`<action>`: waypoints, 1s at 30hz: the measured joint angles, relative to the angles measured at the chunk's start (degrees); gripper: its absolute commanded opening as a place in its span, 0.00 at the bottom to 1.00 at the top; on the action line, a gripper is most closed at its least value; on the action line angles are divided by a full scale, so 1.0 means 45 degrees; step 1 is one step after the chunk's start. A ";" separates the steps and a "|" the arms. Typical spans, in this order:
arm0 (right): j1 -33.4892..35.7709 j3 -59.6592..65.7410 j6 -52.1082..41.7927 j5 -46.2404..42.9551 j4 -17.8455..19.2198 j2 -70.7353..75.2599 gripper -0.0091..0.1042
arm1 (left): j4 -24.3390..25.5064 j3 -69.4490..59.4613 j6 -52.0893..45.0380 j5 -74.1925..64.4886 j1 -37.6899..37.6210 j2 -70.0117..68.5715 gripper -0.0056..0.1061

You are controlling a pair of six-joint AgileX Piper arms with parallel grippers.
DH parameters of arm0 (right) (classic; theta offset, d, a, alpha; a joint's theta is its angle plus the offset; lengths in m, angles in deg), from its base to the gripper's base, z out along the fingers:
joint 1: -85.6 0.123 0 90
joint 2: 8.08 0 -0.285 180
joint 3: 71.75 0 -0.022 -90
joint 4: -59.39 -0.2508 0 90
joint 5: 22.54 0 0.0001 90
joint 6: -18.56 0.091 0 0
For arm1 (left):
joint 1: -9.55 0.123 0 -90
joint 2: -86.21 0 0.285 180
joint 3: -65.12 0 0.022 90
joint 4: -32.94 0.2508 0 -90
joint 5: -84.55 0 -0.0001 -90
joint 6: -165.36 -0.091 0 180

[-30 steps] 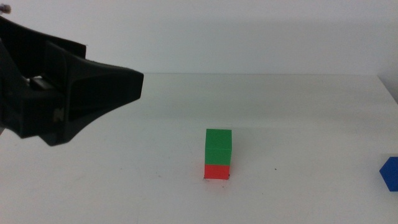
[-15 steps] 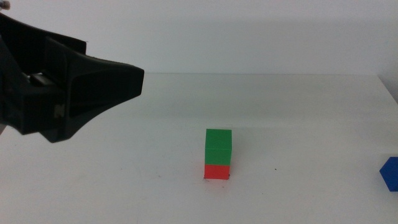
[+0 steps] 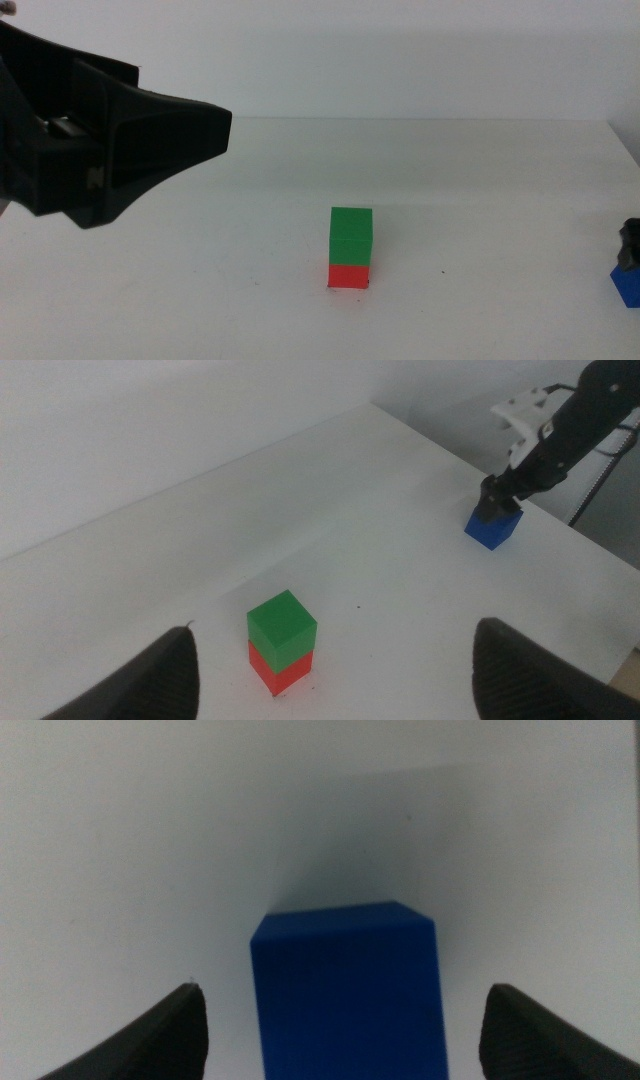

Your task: Stack red cubes first, then green, then blue cubes in a specific spot.

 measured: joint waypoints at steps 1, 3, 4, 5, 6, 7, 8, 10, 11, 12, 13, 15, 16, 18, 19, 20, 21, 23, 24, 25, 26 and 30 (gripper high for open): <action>0.0000 0.0000 0.0000 -0.0186 0.0000 -0.0235 0.74 | 0.0000 0.0000 0.0000 0.0000 0.0000 0.0000 0.89; 0.0000 0.0000 0.0000 -0.0451 0.0050 -0.0625 0.68 | 0.0000 0.0000 0.0000 0.0000 0.0000 0.0000 0.89; 0.0000 0.0000 0.0000 -0.0599 0.0050 -0.0822 0.64 | 0.0000 0.0000 0.0000 0.0000 0.0000 0.0000 0.89; 0.0000 0.0000 0.0000 -0.0751 0.0050 -0.0993 0.58 | 0.0000 0.0000 0.0000 0.0000 0.0000 0.0000 0.89; 0.0000 0.0000 0.0000 -0.0878 0.0050 -0.1138 0.53 | 0.0000 0.0000 0.0000 0.0000 0.0000 0.0000 0.89; 0.0000 0.0000 0.0000 -0.1098 0.0050 -0.1221 0.47 | 0.0000 0.0000 0.0000 0.0000 0.0000 0.0000 0.89; 0.0000 0.0000 0.0000 -0.1225 0.0050 -0.1276 0.40 | 0.0000 0.0000 0.0000 0.0000 0.0000 0.0000 0.89; 0.0000 -0.0057 0.0000 -0.1286 0.0050 -0.1311 0.28 | 0.0000 0.0000 0.0000 0.0000 0.0000 0.0000 0.89; 0.0000 -0.0125 0.0000 -0.1164 0.0050 -0.1308 0.23 | 0.0000 0.0000 0.0000 0.0000 0.0000 0.0000 0.89; 0.0033 -0.0236 0.0036 -0.0971 0.0050 -0.1308 0.21 | 0.0000 0.0000 0.0000 0.0000 0.0000 0.0000 0.89; 0.0165 -0.0390 0.0145 -0.0615 0.0050 -0.1224 0.21 | 0.0000 0.0000 0.0000 0.0000 0.0000 0.0000 0.89; 0.0691 -0.0817 0.0537 0.0135 0.0198 -0.0888 0.21 | 0.0000 0.0000 0.0000 0.0000 0.0000 0.0000 0.89; 0.1200 -0.1111 0.0999 0.0575 0.0419 -0.0623 0.21 | 0.0000 0.0000 0.0000 0.0000 0.0000 0.0000 0.89; 0.2610 -0.1862 0.2742 0.1433 0.0780 -0.0132 0.21 | 0.0000 0.0000 0.0000 0.0000 0.0000 0.0000 0.89; 0.3448 -0.2409 0.3836 0.1895 0.0973 0.0078 0.21 | 0.0000 0.0000 0.0000 0.0000 0.0000 0.0000 0.89; 0.4341 -0.3023 0.4868 0.2355 0.1183 0.0203 0.21 | 0.0000 0.0000 0.0000 0.0000 0.0000 0.0000 0.89; 0.5078 -0.3530 0.5615 0.2717 0.1436 0.0230 0.21 | 0.0000 0.0000 0.0000 0.0000 0.0000 0.0000 0.89; 0.6967 -0.4813 0.7397 0.3624 0.1967 0.0085 0.21 | 0.0000 0.0000 0.0000 0.0000 0.0000 0.0000 0.89; 0.7699 -0.5466 0.8093 0.3982 0.2219 -0.0128 0.21 | 0.0000 0.0000 0.0000 0.0000 0.0000 0.0000 0.89; 0.8553 -0.6126 0.8885 0.4432 0.2543 -0.0413 0.21 | 0.0000 0.0000 0.0000 0.0000 0.0000 0.0000 0.89; 0.9321 -0.6779 0.9556 0.4854 0.2835 -0.0774 0.21 | 0.0000 0.0000 0.0000 0.0000 0.0000 0.0000 0.89; 1.1371 -0.9025 1.0835 0.6151 0.3352 -0.2362 0.21 | 0.0000 0.0000 0.0000 0.0000 0.0000 0.0000 0.89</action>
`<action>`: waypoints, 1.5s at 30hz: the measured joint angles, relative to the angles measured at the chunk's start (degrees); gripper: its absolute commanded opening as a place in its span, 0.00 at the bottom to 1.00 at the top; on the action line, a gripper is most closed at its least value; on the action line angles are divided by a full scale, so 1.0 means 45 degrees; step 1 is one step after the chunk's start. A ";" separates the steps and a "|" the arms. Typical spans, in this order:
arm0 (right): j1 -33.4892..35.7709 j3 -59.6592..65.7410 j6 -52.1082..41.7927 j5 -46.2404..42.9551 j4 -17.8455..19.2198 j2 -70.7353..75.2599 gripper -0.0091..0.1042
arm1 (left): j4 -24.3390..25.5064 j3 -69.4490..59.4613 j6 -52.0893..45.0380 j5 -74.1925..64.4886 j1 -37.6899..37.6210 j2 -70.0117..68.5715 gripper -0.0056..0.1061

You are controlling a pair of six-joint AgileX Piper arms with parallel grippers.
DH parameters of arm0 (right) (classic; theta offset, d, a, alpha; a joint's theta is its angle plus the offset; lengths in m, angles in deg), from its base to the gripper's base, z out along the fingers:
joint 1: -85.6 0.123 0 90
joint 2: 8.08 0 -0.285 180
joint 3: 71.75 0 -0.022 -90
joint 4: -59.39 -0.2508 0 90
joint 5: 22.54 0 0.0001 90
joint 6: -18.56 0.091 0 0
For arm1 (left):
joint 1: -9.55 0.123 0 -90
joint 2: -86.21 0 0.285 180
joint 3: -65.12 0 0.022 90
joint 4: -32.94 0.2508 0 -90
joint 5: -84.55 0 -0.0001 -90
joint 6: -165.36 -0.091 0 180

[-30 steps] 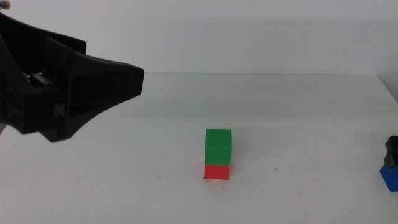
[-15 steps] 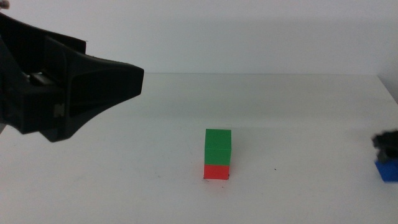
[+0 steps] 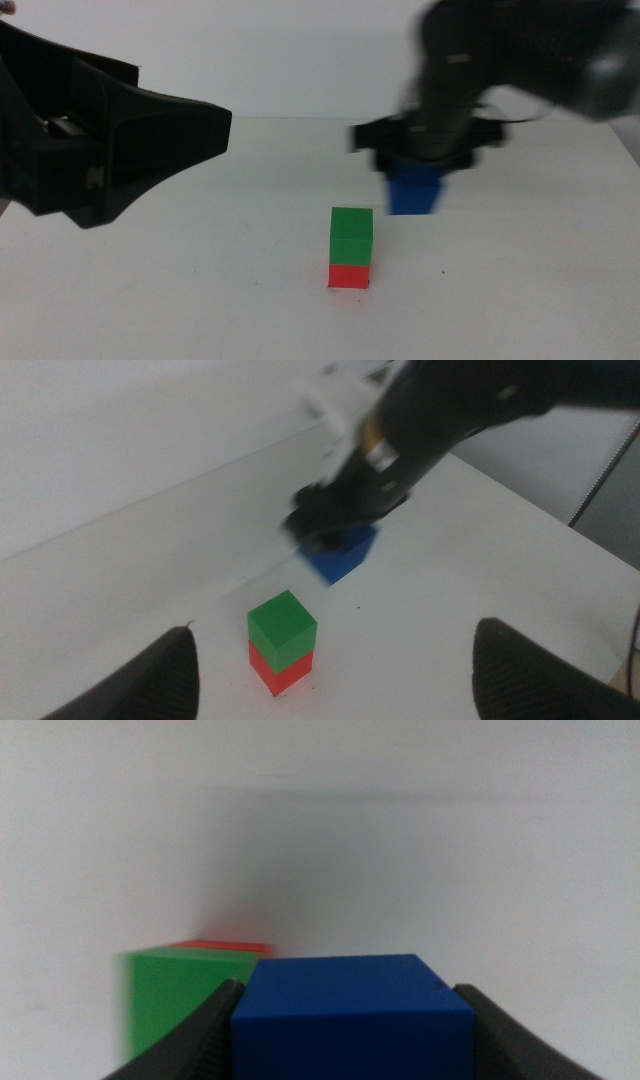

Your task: Stack red cubes first, then green, then blue cubes in a specific spot.

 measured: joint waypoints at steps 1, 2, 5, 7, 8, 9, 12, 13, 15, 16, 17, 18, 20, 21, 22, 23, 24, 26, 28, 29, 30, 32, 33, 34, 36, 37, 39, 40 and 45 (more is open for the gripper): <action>0.0323 -0.0557 0.0181 0.0113 0.0000 -0.0453 0.21 | 0.0000 0.0000 0.0000 0.0000 0.0000 0.0000 0.89; 0.0584 -0.1072 0.0297 0.0182 0.0000 -0.0883 0.21 | 0.0000 0.0000 0.0000 0.0000 0.0000 0.0000 0.89; 0.1058 -0.2268 0.0495 0.0266 -0.0035 -0.1885 0.21 | 0.0000 0.0000 0.0000 0.0000 0.0000 0.0000 0.89; 0.1183 -0.2638 0.0548 0.0266 -0.0202 -0.2327 0.21 | 0.0000 0.0000 0.0000 0.0000 0.0000 0.0000 0.89; 0.1202 -0.2734 0.0586 0.0266 -0.0257 -0.2464 0.21 | 0.0000 0.0000 0.0000 0.0000 0.0000 0.0000 0.89; 0.1202 -0.2757 0.0605 0.0290 -0.0283 -0.2552 0.21 | 0.0000 0.0000 0.0000 0.0000 0.0000 0.0000 0.89; 0.1202 -0.2807 0.0701 0.0381 -0.0302 -0.2753 0.21 | 0.0000 0.0000 0.0000 0.0000 0.0000 0.0000 0.89; 0.1202 -0.2814 0.0741 0.0378 -0.0302 -0.2777 0.21 | 0.0000 0.0000 0.0000 0.0000 0.0000 0.0000 0.89; 0.1202 -0.2836 0.0756 0.0378 -0.0302 -0.2824 0.21 | 0.0000 0.0000 0.0000 0.0000 0.0000 0.0000 0.89; 0.1202 -0.2841 0.0785 0.0378 -0.0302 -0.2824 0.21 | 0.0000 0.0000 0.0000 0.0000 0.0000 0.0000 0.89; 0.1202 -0.2863 0.0785 0.0378 -0.0302 -0.2824 0.21 | 0.0000 0.0000 0.0000 0.0000 0.0000 0.0000 0.89; 0.1202 -0.2863 0.0810 0.0378 -0.0302 -0.2824 0.21 | 0.0000 0.0000 0.0000 0.0000 0.0000 0.0000 0.89; 0.1202 -0.2863 0.0835 0.0378 -0.0334 -0.2824 0.21 | 0.0000 0.0000 0.0000 0.0000 0.0000 0.0000 0.89; 0.1202 -0.2863 0.0835 0.0378 -0.0386 -0.2824 0.21 | 0.0000 0.0000 0.0000 0.0000 0.0000 0.0000 0.89; 0.1202 -0.2863 0.0835 0.0378 -0.0438 -0.2824 0.21 | 0.0000 0.0000 0.0000 0.0000 0.0000 0.0000 0.89; 0.1202 -0.2863 0.0835 0.0378 -0.0535 -0.2824 0.21 | 0.0000 0.0000 0.0000 0.0000 0.0000 0.0000 0.89; 0.1202 -0.2863 0.0835 0.0378 -0.0592 -0.2824 0.21 | 0.0000 0.0000 0.0000 0.0000 0.0000 0.0000 0.89; 0.1202 -0.2863 0.0835 0.0378 -0.0679 -0.2824 0.21 | 0.0000 0.0000 0.0000 0.0000 0.0000 0.0000 0.89; 0.1202 -0.2863 0.0799 0.0378 -0.0707 -0.2824 0.21 | 0.0000 0.0000 0.0000 0.0000 0.0000 0.0000 0.89; 0.1202 -0.2863 0.0799 0.0378 -0.0729 -0.2824 0.21 | 0.0000 0.0000 0.0000 0.0000 0.0000 0.0000 0.89; 0.1202 -0.2863 0.0770 0.0378 -0.0729 -0.2824 0.21 | 0.0000 0.0000 0.0000 0.0000 0.0000 0.0000 0.89; 0.1202 -0.2863 0.0751 0.0378 -0.0753 -0.2824 0.21 | 0.0000 0.0000 0.0000 0.0000 0.0000 0.0000 0.89; 0.1202 -0.2863 0.0751 0.0378 -0.0773 -0.2824 0.21 | 0.0000 0.0000 0.0000 0.0000 0.0000 0.0000 0.89; 0.1202 -0.2863 0.0751 0.0378 -0.0826 -0.2824 0.21 | 0.0000 0.0000 0.0000 0.0000 0.0000 0.0000 0.89; 0.1202 -0.2863 0.0751 0.0378 -0.0925 -0.2824 0.21 | 0.0000 0.0000 0.0000 0.0000 0.0000 0.0000 0.89; 0.1177 -0.2863 0.0751 0.0378 -0.1077 -0.2824 0.21 | 0.0000 0.0000 0.0000 0.0000 0.0000 0.0000 0.89; 0.1048 -0.2863 0.0751 0.0378 -0.1437 -0.2824 0.21 | 0.0000 0.0000 0.0000 0.0000 0.0000 0.0000 0.89; 0.1021 -0.2863 0.0751 0.0378 -0.1449 -0.2824 0.21 | 0.0000 0.0000 0.0000 0.0000 0.0000 0.0000 0.89; 0.1058 -0.2863 0.0873 0.0408 -0.0910 -0.2749 0.21 | 0.0000 0.0000 0.0000 0.0022 0.0000 0.0000 0.89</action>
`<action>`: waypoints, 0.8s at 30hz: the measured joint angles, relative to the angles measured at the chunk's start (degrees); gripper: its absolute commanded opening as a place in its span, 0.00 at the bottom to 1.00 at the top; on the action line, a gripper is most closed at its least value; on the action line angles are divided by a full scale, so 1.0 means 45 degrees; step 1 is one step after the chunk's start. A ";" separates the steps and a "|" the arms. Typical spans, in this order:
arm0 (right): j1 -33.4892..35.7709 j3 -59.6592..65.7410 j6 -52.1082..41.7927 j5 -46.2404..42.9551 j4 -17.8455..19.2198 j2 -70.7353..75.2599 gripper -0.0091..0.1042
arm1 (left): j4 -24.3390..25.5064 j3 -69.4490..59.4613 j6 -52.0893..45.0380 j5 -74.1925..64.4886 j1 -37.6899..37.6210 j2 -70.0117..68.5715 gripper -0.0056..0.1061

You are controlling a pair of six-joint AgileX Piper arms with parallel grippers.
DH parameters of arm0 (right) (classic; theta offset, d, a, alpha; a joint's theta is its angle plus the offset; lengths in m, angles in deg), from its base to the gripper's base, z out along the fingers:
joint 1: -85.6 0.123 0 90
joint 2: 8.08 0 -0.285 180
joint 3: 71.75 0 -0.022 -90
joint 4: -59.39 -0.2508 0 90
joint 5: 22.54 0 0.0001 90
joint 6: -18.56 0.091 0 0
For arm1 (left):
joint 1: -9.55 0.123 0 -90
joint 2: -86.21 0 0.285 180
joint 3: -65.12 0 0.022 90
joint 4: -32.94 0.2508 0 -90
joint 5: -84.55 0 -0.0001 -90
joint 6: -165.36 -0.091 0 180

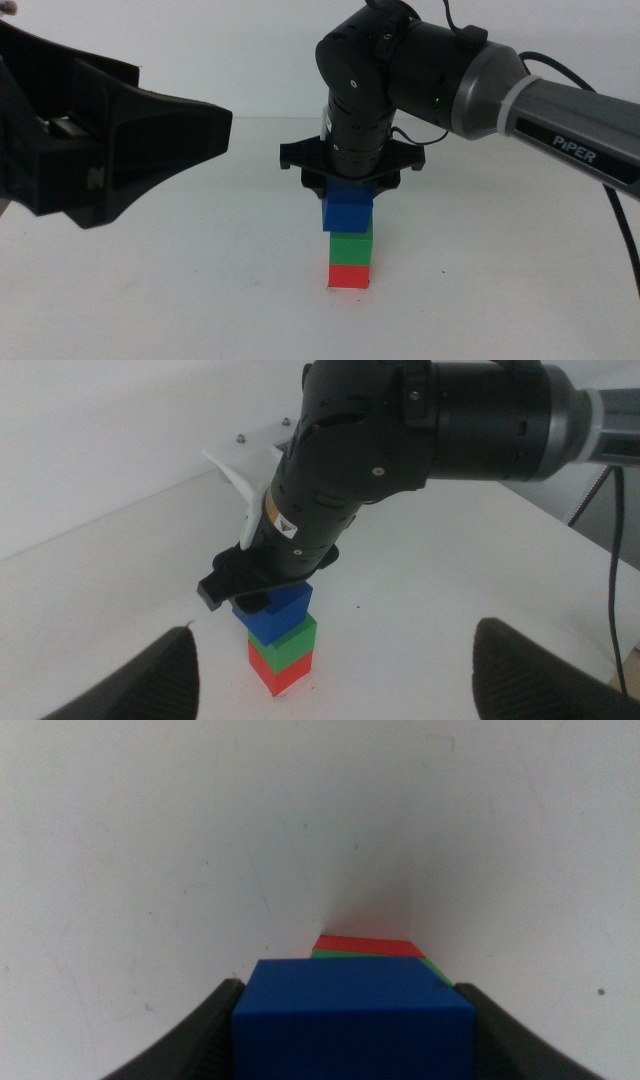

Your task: Stack red cubes first, then green, then blue cubes in a specific spot.

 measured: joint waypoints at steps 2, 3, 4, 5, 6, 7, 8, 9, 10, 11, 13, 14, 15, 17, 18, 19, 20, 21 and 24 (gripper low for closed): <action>0.0074 0.0000 0.0179 0.0000 0.0232 0.0181 0.21 | 0.0000 0.0000 0.0000 0.0000 0.0000 0.0000 0.89; 0.0104 0.0000 0.0266 0.0000 0.0341 0.0318 0.21 | 0.0000 0.0000 0.0000 0.0000 0.0000 0.0000 0.89; 0.0132 0.0000 0.0300 0.0000 0.0414 0.0422 0.21 | 0.0000 0.0000 0.0000 0.0000 0.0000 0.0000 0.89; 0.0157 0.0000 0.0345 0.0000 0.0478 0.0534 0.21 | 0.0000 0.0000 0.0000 0.0000 0.0000 0.0000 0.89; 0.0211 0.0000 0.0384 0.0000 0.0548 0.0600 0.21 | 0.0000 0.0000 0.0000 0.0000 0.0000 0.0000 0.89; 0.0244 0.0092 0.0410 0.0000 0.0568 0.0661 0.21 | 0.0000 0.0000 0.0000 0.0000 0.0000 0.0000 0.89; 0.0275 0.0200 0.0483 0.0000 0.0603 0.0679 0.21 | 0.0000 0.0000 0.0000 0.0000 0.0000 0.0000 0.89; 0.0303 0.0347 0.0589 -0.0024 0.0652 0.0679 0.21 | 0.0000 0.0000 0.0000 0.0000 0.0000 0.0000 0.89; 0.0328 0.0476 0.0709 -0.0024 0.0687 0.0679 0.21 | 0.0000 0.0000 0.0000 0.0000 0.0000 0.0000 0.89; 0.0328 0.0619 0.0797 -0.0024 0.0698 0.0656 0.21 | 0.0000 0.0000 0.0000 0.0000 0.0000 0.0000 0.89; 0.0328 0.0797 0.0979 0.0002 0.0720 0.0635 0.21 | 0.0000 0.0000 0.0000 0.0000 0.0000 0.0000 0.89; 0.0328 0.0818 0.1029 0.0002 0.0743 0.0608 0.21 | 0.0000 0.0000 0.0000 0.0000 0.0000 0.0000 0.89; 0.0328 0.0852 0.1061 0.0002 0.0751 0.0608 0.21 | 0.0000 0.0000 0.0000 0.0000 0.0000 0.0000 0.89; 0.0328 0.0862 0.1095 0.0020 0.0751 0.0553 0.21 | 0.0000 0.0000 0.0000 0.0000 0.0000 0.0000 0.89; 0.0328 0.0862 0.1120 0.0020 0.0751 0.0504 0.21 | 0.0000 0.0000 0.0000 0.0000 0.0000 0.0000 0.89; 0.0350 0.0862 0.1120 0.0020 0.0751 0.0418 0.21 | 0.0000 0.0000 0.0000 0.0000 0.0000 0.0000 0.89; 0.0338 0.0862 0.1144 0.0020 0.0751 0.0389 0.21 | 0.0000 0.0000 0.0000 0.0000 0.0000 0.0000 0.89; 0.0358 0.0862 0.1144 0.0020 0.0787 0.0356 0.21 | 0.0000 0.0000 0.0000 0.0000 0.0000 0.0000 0.89; 0.0358 0.0862 0.1144 -0.0002 0.0850 0.0281 0.27 | 0.0000 0.0000 0.0000 0.0000 0.0000 0.0000 0.89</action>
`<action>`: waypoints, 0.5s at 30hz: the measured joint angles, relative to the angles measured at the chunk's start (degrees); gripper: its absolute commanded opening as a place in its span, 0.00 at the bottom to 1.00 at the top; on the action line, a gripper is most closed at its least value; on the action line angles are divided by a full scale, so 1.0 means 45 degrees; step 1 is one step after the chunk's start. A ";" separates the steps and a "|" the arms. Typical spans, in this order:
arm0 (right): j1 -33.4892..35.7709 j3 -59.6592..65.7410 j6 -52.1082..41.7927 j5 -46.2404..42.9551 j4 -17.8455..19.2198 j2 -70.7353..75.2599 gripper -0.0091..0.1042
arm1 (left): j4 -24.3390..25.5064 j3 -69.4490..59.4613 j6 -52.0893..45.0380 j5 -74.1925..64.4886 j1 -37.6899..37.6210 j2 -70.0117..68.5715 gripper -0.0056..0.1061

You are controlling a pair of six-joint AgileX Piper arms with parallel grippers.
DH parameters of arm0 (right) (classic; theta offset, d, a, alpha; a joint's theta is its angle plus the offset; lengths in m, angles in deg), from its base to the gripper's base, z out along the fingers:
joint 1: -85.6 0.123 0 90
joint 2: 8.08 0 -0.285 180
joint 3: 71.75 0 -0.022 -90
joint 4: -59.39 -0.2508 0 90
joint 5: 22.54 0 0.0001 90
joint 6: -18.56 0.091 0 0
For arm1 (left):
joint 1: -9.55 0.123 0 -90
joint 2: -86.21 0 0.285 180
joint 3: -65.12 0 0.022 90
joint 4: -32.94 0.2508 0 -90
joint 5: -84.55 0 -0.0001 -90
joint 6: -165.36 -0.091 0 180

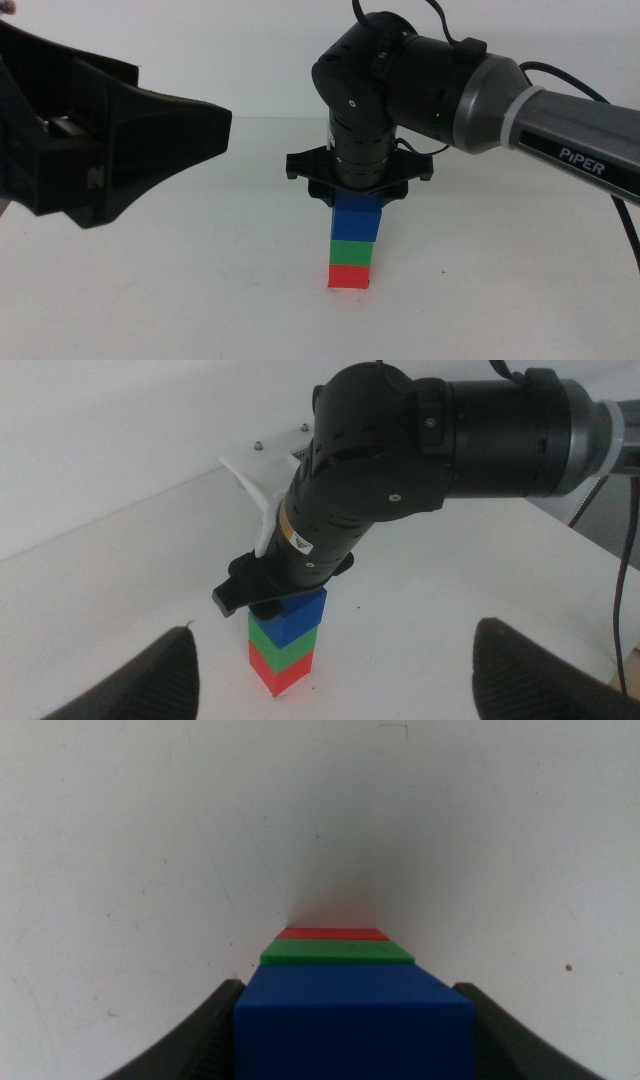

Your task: Stack red cubes first, then green, then blue cubes in a specific spot.

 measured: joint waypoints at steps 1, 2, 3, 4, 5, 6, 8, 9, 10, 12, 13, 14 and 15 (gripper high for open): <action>0.0000 0.0000 0.0000 0.0000 0.0033 0.0000 0.32 | 0.0000 0.0000 0.0000 0.0000 0.0000 0.0000 0.89; 0.0030 0.0000 0.0000 0.0000 0.0043 0.0000 0.39 | 0.0000 0.0000 0.0000 0.0000 0.0000 0.0000 0.89; 0.0030 0.0000 0.0000 0.0000 0.0064 0.0000 0.46 | 0.0000 0.0000 0.0000 0.0000 0.0000 0.0000 0.89; 0.0059 0.0000 0.0000 0.0000 0.0064 -0.0028 0.64 | 0.0000 0.0000 0.0000 0.0000 0.0000 0.0000 0.89; 0.0059 0.0000 0.0000 0.0000 0.0029 -0.0083 0.71 | 0.0000 0.0000 0.0000 0.0000 0.0000 0.0000 0.89; 0.0085 0.0000 -0.0044 0.0000 -0.0002 -0.0149 0.79 | 0.0000 0.0000 0.0000 0.0000 0.0000 0.0000 0.89; 0.0109 0.0020 -0.0088 0.0000 -0.0080 -0.0226 0.90 | 0.0000 0.0000 0.0000 0.0000 0.0000 0.0000 0.89; 0.0109 0.0020 -0.0145 0.0000 -0.0113 -0.0226 0.90 | 0.0000 0.0000 0.0000 0.0000 0.0000 0.0000 0.89; 0.0109 0.0020 -0.0172 0.0000 -0.0119 -0.0094 0.90 | 0.0000 0.0000 0.0000 0.0000 0.0000 0.0000 0.89; 0.0109 0.0226 -0.0390 -0.0051 -0.0119 0.0448 0.90 | 0.0000 0.0000 0.0000 0.0000 0.0000 0.0000 0.89; 0.0109 0.0444 -0.0537 -0.0136 -0.0026 0.0957 0.90 | 0.0000 0.0000 0.0000 0.0000 0.0000 0.0000 0.89; 0.0109 0.0700 -0.0702 -0.0233 0.0115 0.1623 0.90 | 0.0000 0.0000 0.0000 0.0000 0.0000 0.0000 0.89; 0.0049 0.1150 -0.0820 -0.0351 0.0293 0.2434 0.90 | 0.0000 0.0000 0.0000 0.0000 0.0022 0.0000 0.89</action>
